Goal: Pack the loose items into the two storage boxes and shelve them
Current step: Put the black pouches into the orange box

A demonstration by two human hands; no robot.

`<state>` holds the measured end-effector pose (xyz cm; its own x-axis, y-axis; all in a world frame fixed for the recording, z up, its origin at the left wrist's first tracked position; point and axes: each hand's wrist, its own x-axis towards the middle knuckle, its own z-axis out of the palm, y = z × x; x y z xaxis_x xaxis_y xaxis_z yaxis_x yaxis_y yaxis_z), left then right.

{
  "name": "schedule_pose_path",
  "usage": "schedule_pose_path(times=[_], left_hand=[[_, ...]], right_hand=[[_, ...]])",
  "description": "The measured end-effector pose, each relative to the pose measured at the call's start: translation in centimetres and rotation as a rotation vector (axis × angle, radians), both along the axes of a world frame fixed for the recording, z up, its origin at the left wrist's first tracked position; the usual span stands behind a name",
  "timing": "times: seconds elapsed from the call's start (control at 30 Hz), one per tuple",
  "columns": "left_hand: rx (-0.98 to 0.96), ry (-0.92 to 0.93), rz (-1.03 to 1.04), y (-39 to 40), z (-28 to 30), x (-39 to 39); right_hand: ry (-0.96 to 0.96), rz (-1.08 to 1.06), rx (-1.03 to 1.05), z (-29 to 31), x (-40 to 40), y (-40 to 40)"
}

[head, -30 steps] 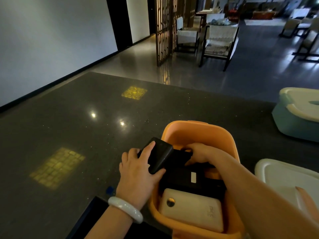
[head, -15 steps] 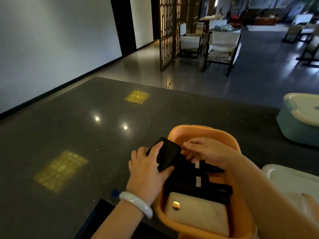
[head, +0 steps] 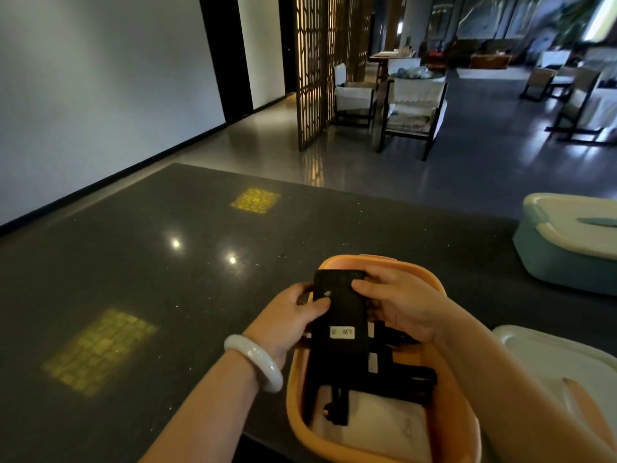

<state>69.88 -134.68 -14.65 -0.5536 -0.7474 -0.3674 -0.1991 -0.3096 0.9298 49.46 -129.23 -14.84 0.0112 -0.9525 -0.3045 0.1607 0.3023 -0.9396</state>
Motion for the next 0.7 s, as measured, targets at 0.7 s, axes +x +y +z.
schedule_pose_path(times=[0.7], left_hand=[[-0.402, -0.353, 0.006, 1.5, -3.5, 0.7]], right_hand=[[1.102, 0.079, -0.098, -2.4, -3.1, -2.0]])
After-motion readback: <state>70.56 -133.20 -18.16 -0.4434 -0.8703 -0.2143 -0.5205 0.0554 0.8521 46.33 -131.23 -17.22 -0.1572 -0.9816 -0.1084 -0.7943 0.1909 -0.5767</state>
